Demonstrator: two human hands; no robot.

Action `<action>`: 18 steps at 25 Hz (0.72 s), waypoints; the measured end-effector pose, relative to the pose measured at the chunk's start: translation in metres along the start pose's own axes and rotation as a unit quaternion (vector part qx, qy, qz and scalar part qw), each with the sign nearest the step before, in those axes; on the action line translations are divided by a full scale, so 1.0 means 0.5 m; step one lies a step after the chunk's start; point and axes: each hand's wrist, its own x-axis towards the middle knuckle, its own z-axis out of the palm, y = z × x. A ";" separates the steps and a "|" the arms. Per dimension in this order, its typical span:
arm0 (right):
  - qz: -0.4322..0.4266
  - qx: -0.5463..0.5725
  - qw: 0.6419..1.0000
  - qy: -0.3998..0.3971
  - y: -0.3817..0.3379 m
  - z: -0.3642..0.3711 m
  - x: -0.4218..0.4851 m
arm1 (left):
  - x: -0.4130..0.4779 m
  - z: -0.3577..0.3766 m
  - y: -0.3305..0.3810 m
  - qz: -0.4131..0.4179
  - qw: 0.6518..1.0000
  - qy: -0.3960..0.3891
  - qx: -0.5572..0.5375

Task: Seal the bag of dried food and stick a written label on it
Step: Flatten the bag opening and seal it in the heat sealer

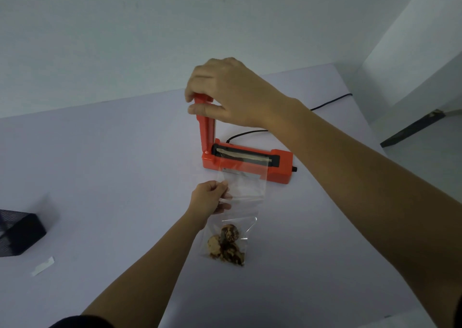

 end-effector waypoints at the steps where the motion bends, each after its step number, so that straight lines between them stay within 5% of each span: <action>1: 0.011 -0.005 1.000 0.006 0.005 -0.001 -0.009 | 0.000 0.001 0.000 0.000 1.000 0.001 0.001; 13: 0.239 0.066 0.967 0.057 0.019 0.094 -0.225 | 0.002 0.006 0.004 0.008 1.000 0.001 0.002; 18: 0.323 -0.023 0.946 0.006 0.015 0.144 -0.284 | -0.001 0.006 0.004 0.007 1.000 0.006 0.006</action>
